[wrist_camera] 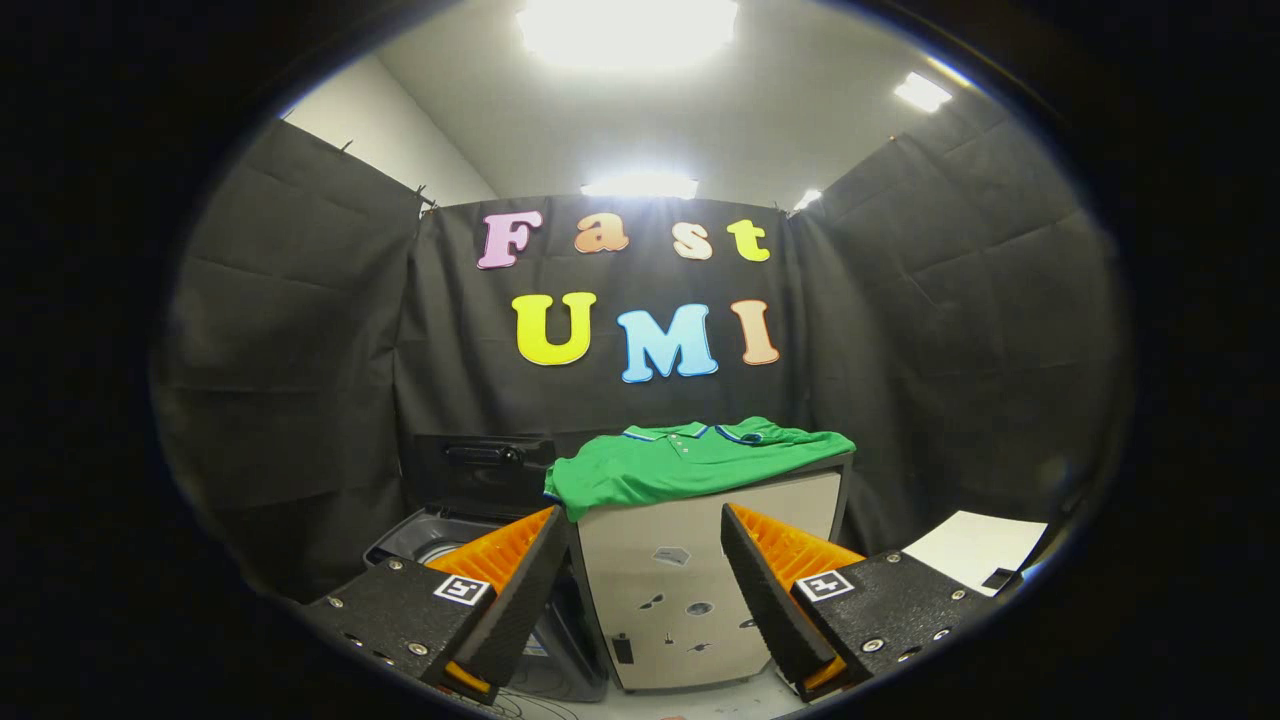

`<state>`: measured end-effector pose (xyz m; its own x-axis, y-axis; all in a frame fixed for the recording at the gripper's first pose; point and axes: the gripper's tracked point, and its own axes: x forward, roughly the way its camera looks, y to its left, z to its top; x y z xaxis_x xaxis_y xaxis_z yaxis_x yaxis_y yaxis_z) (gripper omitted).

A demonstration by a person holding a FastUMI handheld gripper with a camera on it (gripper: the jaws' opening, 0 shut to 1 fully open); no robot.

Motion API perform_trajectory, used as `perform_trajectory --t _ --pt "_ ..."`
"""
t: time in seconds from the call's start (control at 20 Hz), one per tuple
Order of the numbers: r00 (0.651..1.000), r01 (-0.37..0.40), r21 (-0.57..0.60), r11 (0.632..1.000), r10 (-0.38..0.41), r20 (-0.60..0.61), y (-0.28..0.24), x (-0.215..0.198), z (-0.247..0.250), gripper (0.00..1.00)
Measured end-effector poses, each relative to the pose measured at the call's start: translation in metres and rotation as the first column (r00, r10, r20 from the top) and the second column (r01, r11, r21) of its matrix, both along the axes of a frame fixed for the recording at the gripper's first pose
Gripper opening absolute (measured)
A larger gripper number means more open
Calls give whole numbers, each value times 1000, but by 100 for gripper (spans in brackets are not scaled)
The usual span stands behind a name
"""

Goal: Put the clothes into the washing machine and then close the washing machine lid.

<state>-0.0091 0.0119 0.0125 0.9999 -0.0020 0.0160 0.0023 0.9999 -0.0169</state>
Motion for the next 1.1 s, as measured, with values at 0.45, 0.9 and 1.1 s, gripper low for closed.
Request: perform_trajectory --t 0.45,0.9,1.1 --pt "1000 -13 13 1000 13 -1 -8 31 -1 95" --pt "1000 -18 16 1000 18 -6 -28 75 8 95" --pt "1000 -29 6 1000 29 -2 -31 98 17 95"
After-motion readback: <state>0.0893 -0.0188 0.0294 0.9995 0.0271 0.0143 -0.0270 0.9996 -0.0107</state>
